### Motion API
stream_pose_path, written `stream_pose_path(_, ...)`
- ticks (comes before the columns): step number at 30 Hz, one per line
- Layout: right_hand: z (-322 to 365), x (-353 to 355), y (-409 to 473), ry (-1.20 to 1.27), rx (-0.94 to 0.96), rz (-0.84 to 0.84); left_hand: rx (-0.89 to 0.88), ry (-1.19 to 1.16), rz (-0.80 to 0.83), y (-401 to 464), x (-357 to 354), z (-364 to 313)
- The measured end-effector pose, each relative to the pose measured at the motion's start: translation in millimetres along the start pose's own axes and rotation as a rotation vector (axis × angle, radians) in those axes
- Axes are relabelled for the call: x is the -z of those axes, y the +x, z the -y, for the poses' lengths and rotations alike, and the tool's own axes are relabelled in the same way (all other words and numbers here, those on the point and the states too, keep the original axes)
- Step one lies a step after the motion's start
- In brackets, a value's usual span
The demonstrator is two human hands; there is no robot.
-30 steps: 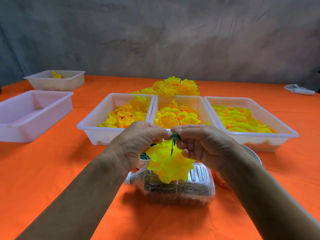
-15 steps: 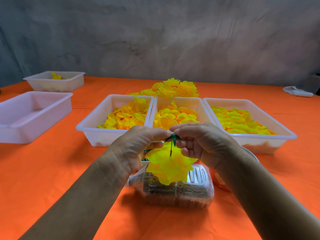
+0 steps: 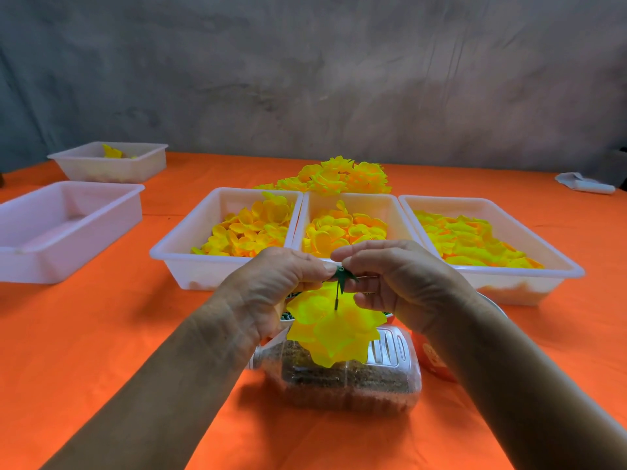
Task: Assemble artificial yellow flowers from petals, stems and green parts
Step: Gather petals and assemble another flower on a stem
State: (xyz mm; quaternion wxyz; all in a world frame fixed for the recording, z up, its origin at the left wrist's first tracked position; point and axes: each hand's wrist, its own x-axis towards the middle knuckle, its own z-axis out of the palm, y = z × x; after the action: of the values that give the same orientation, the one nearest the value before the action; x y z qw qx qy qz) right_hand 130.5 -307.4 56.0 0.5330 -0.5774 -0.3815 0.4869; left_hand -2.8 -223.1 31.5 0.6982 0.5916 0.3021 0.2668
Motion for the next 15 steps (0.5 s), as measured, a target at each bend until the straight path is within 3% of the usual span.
stream_pose_path(5, 2.3, -0.5, -1.2, 0.008, 0.000, -0.004, -0.012, -0.050, 0.008, -2.7, -2.2, 2.3)
stream_pose_path(11, 0.0, 0.1, 2.7, 0.155, -0.173, 0.061, -0.007, 0.017, 0.035, -4.3, -4.1, 3.5)
stream_pose_path(15, -3.7, -0.4, 1.9, 0.058, -0.164, 0.025, 0.034, 0.036, 0.011, -6.1, -4.9, 4.7)
